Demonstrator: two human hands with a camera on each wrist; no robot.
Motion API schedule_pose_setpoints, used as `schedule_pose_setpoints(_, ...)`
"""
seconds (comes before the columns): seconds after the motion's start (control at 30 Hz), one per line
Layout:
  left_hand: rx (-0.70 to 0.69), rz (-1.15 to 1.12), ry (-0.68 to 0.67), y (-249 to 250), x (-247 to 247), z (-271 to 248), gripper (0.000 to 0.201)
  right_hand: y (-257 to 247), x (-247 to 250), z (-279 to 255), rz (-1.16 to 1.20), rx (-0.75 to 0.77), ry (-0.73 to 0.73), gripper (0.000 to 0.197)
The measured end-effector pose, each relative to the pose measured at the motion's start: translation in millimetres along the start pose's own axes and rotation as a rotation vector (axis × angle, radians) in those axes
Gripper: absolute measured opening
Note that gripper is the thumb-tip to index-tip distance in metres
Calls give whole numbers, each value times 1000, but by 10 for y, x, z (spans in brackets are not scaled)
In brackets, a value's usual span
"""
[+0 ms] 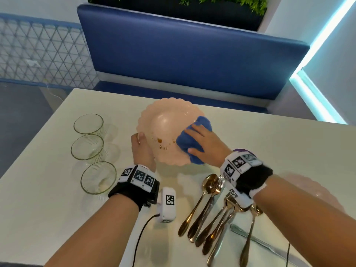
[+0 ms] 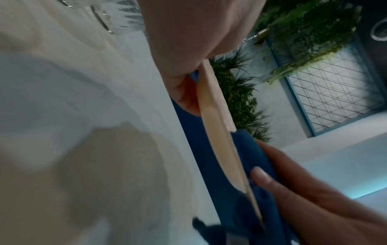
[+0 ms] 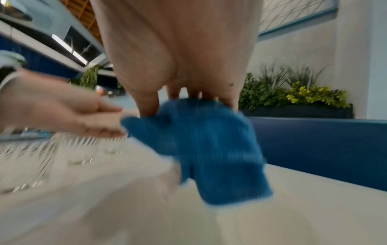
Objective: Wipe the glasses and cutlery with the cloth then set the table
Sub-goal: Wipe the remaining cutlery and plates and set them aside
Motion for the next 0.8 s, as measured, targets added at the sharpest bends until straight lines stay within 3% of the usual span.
schedule_pose_setpoints(0.13, 39, -47, -9, 44, -28, 12, 37, -177, -222, -209, 67, -48, -28, 51)
schedule_pose_setpoints(0.27, 68, -29, -98, 58, -123, -69, 42, -354, -375, -412, 116, 12, 46, 48)
schedule_pose_setpoints(0.33, 70, 8, -163, 98, -224, -164, 40, -426, -346, -404, 150, -58, 113, 33)
schedule_pose_setpoints(0.4, 35, 90, -241, 115, -340, -277, 38, -510, -276, -354, 368, -185, 164, 11)
schedule_pose_setpoints(0.5, -32, 174, -369, 107, -447, -425, 36, -542, -86, -310, 392, -143, 286, 21)
schedule_pose_setpoints(0.57, -86, 211, -423, 119, -499, -476, 36, -494, 204, -354, 266, -76, 336, 23)
schedule_pose_setpoints(0.63, -131, 202, -474, 170, -573, -537, 38, -322, 300, -348, 37, -16, 228, 35)
schedule_pose_setpoints(0.73, -160, 207, -490, 221, -691, -648, 43, 196, 498, -429, -79, -247, 275, 44)
schedule_pose_setpoints(0.8, -146, 180, -462, 241, -752, -724, 44, 523, 483, -598, -124, -355, 186, 47)
Point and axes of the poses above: each hand's wrist, its own z-axis towards the middle knuckle, its own x-axis out of the back of the hand, y = z × x, the point moved 3 cm from there along z, towards the middle knuckle, and after that the axes turned 9 degrees about -z, right-handed, at the moved point
